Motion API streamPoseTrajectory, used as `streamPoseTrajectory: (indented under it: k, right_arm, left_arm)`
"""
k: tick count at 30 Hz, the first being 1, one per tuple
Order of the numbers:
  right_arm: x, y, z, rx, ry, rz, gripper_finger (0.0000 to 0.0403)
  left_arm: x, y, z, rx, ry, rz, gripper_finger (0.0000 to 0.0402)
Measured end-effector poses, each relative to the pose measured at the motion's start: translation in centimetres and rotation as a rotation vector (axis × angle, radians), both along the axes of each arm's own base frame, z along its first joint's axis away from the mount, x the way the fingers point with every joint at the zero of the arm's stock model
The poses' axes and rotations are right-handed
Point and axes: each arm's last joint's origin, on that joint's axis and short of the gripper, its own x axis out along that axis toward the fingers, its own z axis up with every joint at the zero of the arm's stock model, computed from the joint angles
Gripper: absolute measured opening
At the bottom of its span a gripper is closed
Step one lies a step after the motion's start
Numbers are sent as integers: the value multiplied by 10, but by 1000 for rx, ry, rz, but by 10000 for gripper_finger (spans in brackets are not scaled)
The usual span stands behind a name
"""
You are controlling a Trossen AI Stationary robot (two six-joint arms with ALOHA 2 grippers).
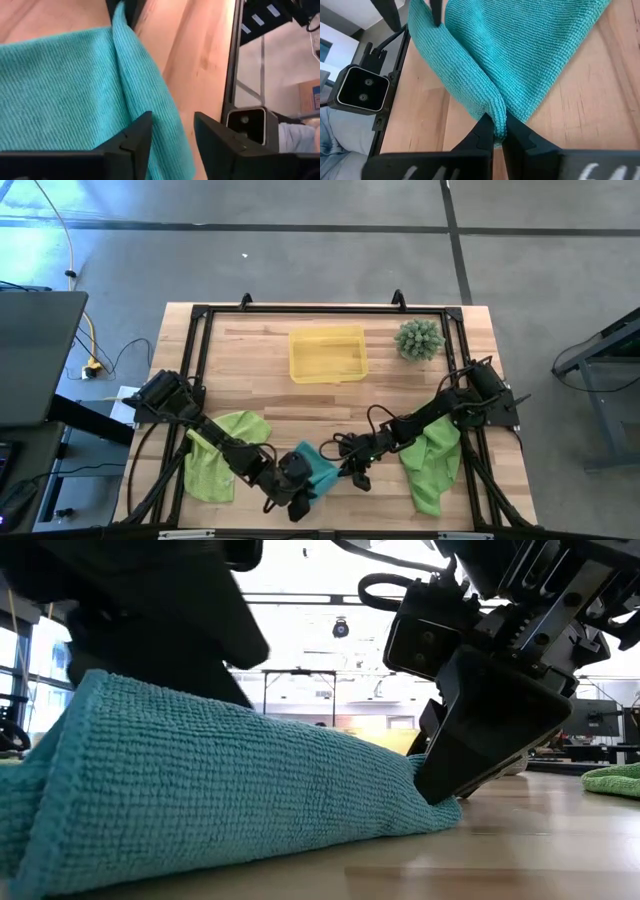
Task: Roll microfiber towels into tight, uniform cylinder then place into a basket
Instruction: Roll the blue microfiber cloth
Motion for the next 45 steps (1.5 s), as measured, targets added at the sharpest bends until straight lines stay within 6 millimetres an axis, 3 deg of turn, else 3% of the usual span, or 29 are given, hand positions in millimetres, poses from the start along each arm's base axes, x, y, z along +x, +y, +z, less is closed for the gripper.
streamPoseTrajectory:
  k: [6,11,15,20,26,34,39,45]
  right_arm:
    - [0,0,0,0,0,0,5]
    - [0,0,0,0,-1,-1,5]
    - [0,0,0,-2,-2,-4,5]
    - [0,0,0,-9,-7,-14,5]
    - [0,-1,0,-9,-6,-16,5]
    - [3,-7,0,-37,-21,-37,5]
    - [5,-10,0,-64,-48,-24,24]
    - [5,-9,0,-69,-50,-19,41]
  left_arm:
    - [-5,1,-5,-59,100,13,187]
    - [-7,-10,-2,-149,75,17,188]
    - [-12,-17,-2,-160,55,93,159]
    - [-12,-20,-16,-186,72,159,113]
    - [-5,-26,-28,-251,37,154,75]
    - [-14,-35,-30,-301,102,154,7]
    - [-19,-34,-36,-293,183,182,3]
    - [-17,-39,-28,-370,178,60,7]
